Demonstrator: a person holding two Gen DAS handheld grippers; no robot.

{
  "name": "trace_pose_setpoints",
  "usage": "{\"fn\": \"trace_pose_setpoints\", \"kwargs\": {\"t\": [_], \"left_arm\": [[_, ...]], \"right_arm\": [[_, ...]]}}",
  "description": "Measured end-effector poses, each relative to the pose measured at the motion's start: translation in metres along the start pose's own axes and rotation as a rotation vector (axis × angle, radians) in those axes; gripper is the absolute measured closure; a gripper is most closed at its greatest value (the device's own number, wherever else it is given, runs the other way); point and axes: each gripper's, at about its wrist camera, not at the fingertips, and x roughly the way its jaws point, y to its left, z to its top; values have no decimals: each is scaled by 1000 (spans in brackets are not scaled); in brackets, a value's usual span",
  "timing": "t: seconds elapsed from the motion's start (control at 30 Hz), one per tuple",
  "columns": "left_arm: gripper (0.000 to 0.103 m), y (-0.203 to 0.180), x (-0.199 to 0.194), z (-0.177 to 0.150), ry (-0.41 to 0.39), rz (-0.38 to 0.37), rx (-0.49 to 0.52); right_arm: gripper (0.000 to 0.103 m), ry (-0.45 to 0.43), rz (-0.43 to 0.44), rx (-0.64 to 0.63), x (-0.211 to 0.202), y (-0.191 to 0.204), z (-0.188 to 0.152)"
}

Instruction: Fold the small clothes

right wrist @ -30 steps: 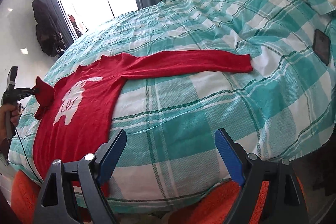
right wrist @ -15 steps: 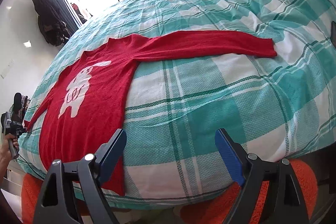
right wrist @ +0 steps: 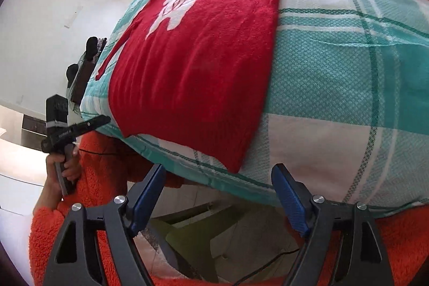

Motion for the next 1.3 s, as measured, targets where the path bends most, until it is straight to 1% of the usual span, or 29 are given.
{"fn": "trace_pose_setpoints", "kwargs": {"t": [0.03, 0.07, 0.13, 0.17, 0.2, 0.23, 0.27, 0.3, 0.37, 0.4, 0.47, 0.5, 0.6, 0.67, 0.7, 0.77, 0.8, 0.83, 0.9, 0.93, 0.97, 1.0, 1.03, 1.07, 1.1, 1.13, 1.2, 1.23, 1.3], "left_arm": [[25, -4, 6, 2, 22, -14, 13], [21, -6, 10, 5, 27, -22, 17], [19, -4, 13, 11, 18, -49, -4], [22, -1, 14, 12, 17, -69, -24], [28, 2, 13, 8, 11, -91, -44], [62, 4, 12, 8, 12, -117, -59], [100, 7, 14, 7, 27, -150, -73], [99, 10, 12, 6, 34, -182, -89], [101, 7, 1, 1, 16, -167, -75], [101, 4, -6, -2, 13, -174, -65], [101, 0, -16, -7, 20, -184, -50], [101, -1, -17, -9, 33, -168, -42], [101, 4, 4, -8, 109, -46, -58], [101, 7, 24, -5, 168, 28, -77], [102, 6, 33, -4, 190, 77, -67], [103, 3, 48, -6, 236, 182, -38], [103, 3, 55, -7, 253, 210, -38], [103, 5, 59, -8, 267, 220, -50], [103, 9, 55, -6, 254, 221, -77], [102, 10, 49, -6, 238, 221, -91], [94, 12, 41, -6, 224, 225, -105], [88, 16, 29, -8, 200, 219, -119], [67, 17, 14, -10, 159, 200, -133], [49, 18, -2, -11, 100, 169, -145], [43, 19, -16, -12, 39, 133, -152], [40, 19, -27, -11, -12, 90, -152], [40, 16, -33, -7, -66, -5, -127], [40, 13, -28, -4, -67, -30, -105], [40, 8, -8, 3, -41, -51, -65]], "right_arm": [[27, 11, 32, 28, 8, -8, 5], [34, 21, 60, 42, 15, -12, 8], [46, 51, 151, 51, 29, -17, 12], [62, 60, 193, 56, 35, -18, 12], [82, 66, 210, 57, 40, -18, 13], [93, 64, 200, 54, 41, -16, 13], [98, 57, 184, 51, 40, -15, 13], [98, 51, 178, 45, 37, -12, 11], [98, 42, 172, 6, 24, 1, 5], [98, 50, 159, -21, 17, 8, 1], [99, 67, 108, -69, 4, 20, -7], [99, 74, 83, -80, -1, 23, -10], [99, 90, 23, -49, -8, 13, -15], [99, 109, -13, 9, 0, -2, -15], [99, 123, -29, 36, 7, -12, -16], [99, 145, -58, 66, 20, -17, -13], [99, 152, -75, 64, 24, -15, -10], [99, 155, -97, 60, 28, -14, -7], [99, 163, -134, 60, 31, -15, -7], [99, 163, -146, 69, 32, -18, -6], [99, 159, -160, 80, 33, -19, -6], [91, 158, -174, 92, 31, -20, -7], [85, 162, -204, 99, 28, -21, -10], [65, 162, -230, 105, 24, -22, -12], [39, 145, -239, 109, 16, -21, -17], [33, 106, -244, 104, 4, -20, -20], [33, 15, -224, 74, -21, -16, -23], [33, -13, -190, 56, -27, -13, -22], [33, -49, -110, 19, -30, -9, -15]]}}
